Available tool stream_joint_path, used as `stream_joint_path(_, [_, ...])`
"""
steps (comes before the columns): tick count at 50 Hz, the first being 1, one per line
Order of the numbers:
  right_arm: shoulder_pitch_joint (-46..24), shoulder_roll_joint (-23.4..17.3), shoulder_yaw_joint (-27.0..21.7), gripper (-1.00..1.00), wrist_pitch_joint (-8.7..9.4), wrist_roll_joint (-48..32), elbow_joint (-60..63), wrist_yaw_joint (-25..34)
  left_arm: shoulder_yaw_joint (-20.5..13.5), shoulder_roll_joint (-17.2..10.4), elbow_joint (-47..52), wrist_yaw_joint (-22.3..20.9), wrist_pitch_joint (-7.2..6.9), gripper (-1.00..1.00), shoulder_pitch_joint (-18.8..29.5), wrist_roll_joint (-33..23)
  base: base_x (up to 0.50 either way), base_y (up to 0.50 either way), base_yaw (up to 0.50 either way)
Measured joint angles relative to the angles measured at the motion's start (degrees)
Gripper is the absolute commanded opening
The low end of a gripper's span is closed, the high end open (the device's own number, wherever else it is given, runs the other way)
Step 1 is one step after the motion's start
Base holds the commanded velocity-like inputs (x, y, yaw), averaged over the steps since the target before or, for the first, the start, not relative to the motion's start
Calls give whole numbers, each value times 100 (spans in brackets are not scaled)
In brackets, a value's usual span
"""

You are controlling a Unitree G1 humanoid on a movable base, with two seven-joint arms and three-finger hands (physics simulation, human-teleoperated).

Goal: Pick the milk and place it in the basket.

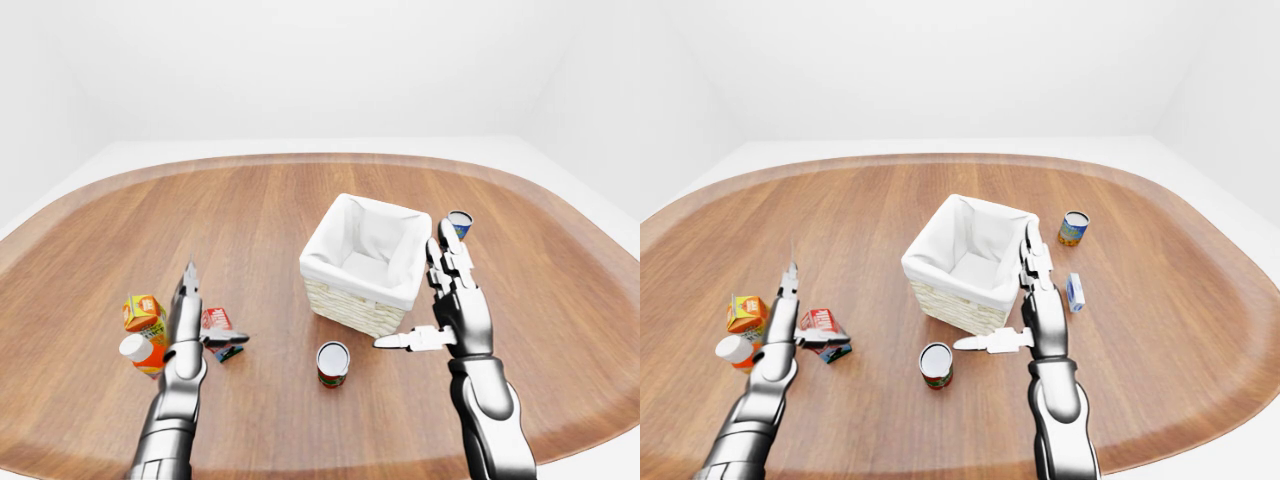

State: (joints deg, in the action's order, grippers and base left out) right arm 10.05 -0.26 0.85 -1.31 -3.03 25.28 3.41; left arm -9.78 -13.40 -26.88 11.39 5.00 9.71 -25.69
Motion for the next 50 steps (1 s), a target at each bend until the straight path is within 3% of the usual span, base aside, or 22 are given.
stream_joint_path(22, [16,0,7,100,-23,-6,1,0,202,-244,-1798,534,0,100,692,8,0,0,0])
stream_joint_path(30, [18,0,7,100,-22,-4,3,1,283,-300,-2436,545,0,100,917,123,0,0,0])
stream_joint_path(31, [18,0,7,100,-22,-4,4,1,289,-304,-2483,513,0,-42,930,150,0,0,0])
stream_joint_path(32, [18,1,6,100,-20,-3,6,0,293,-308,-2524,480,0,-98,941,177,0,0,0])
stream_joint_path(50, [17,4,3,100,53,12,80,-11,334,-362,-2764,90,0,-100,1134,239,0,0,0])
